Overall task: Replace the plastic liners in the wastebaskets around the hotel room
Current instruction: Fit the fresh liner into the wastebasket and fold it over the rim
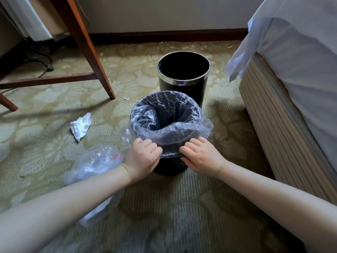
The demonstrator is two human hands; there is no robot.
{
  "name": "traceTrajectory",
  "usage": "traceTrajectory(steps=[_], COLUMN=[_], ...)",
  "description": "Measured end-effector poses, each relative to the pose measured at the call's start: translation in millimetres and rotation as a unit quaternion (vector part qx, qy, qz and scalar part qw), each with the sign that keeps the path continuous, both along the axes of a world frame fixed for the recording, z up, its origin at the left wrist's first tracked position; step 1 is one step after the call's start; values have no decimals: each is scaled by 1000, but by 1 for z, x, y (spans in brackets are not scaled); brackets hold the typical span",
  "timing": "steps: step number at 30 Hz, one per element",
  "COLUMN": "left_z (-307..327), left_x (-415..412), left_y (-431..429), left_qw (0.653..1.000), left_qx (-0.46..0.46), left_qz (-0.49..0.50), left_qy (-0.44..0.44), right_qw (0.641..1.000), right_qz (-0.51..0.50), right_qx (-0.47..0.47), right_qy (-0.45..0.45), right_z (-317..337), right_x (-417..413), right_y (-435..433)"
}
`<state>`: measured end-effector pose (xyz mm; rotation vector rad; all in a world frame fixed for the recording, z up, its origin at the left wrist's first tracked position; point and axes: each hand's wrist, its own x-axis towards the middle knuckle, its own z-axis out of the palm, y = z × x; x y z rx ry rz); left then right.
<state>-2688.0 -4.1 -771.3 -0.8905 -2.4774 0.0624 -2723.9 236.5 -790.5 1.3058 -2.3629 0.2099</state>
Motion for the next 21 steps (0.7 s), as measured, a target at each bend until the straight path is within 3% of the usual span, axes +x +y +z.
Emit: traceTrajectory(steps=[3, 6, 9, 12, 14, 16, 18, 21], left_z=[1, -7, -12, -13, -2, 5, 12, 38], left_x=[2, 4, 10, 13, 13, 12, 6, -16], left_y=[3, 7, 12, 12, 13, 12, 10, 10], left_qw=[1000, 992, 937, 899, 923, 969, 990, 996], left_qx=[-8, -65, -203, -227, -181, -71, 14, 71], left_qz=[-3, 18, 104, 157, 127, 16, -78, -47], left_qy=[-26, -107, -263, -340, -314, -234, -115, -23], right_qw=[999, 993, 972, 939, 962, 991, 996, 992], right_qz=[-20, -38, -36, -85, -54, -2, 15, -38], right_qx=[29, 70, 178, 246, 189, 57, -66, -108], right_qy=[-18, -87, -153, -223, -190, -122, -58, -43], right_z=[-9, -15, -13, -4, 7, 13, 22, 42], right_x=[0, -3, 1, 4, 8, 8, 3, -14], right_y=[-2, -6, -12, -13, -13, -11, -9, -9])
